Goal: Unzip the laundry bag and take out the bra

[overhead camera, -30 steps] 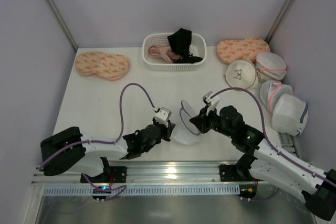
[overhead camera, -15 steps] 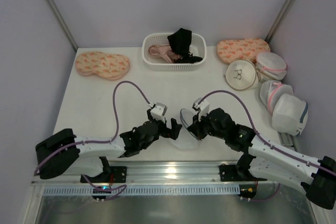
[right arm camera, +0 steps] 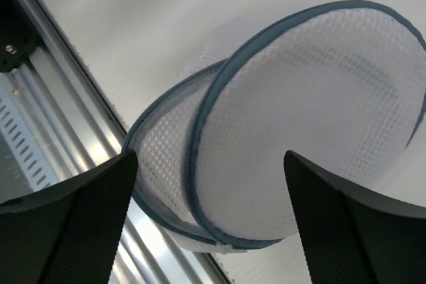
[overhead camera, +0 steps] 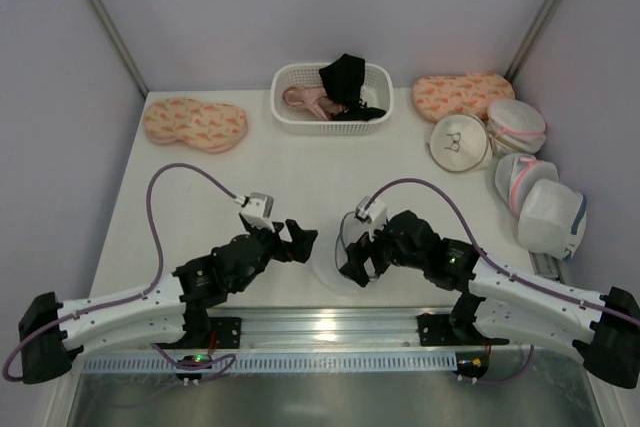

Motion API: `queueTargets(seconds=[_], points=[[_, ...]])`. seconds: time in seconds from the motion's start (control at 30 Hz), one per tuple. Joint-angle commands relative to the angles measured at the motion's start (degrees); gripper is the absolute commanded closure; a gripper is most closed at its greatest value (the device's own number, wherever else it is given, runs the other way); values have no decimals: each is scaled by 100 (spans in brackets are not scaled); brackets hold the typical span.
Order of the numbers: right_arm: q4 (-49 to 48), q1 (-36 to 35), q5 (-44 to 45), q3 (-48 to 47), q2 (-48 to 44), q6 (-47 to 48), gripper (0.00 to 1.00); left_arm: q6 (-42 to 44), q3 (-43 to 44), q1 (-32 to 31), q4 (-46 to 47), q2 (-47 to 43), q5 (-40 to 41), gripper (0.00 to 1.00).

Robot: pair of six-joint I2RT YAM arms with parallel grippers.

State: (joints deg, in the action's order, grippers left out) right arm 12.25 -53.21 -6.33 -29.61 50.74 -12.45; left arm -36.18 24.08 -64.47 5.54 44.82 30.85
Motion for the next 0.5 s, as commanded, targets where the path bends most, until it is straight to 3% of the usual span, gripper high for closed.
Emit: queueTargets(seconds=[0.0,0.17,0.33,0.43,0.47], points=[[-100,-163,-203,-318,-221,-11,1,-213,150,4,-536,-201,70,1],[224,-163,386,-563,-1038,-231,1,-293,203,4,-782,-588,-70,1],[418,-163,649,-836,-1295,-363,0,-284,247,13,-941,-843,-97,0],[532,-172,1263,-898,-1417,-653,1,-319,255,4,-1046,-948,-176,1],[628,-163,1822,-907,-1461,-767,1,-328,247,13,-1098,-975,-272,1]])
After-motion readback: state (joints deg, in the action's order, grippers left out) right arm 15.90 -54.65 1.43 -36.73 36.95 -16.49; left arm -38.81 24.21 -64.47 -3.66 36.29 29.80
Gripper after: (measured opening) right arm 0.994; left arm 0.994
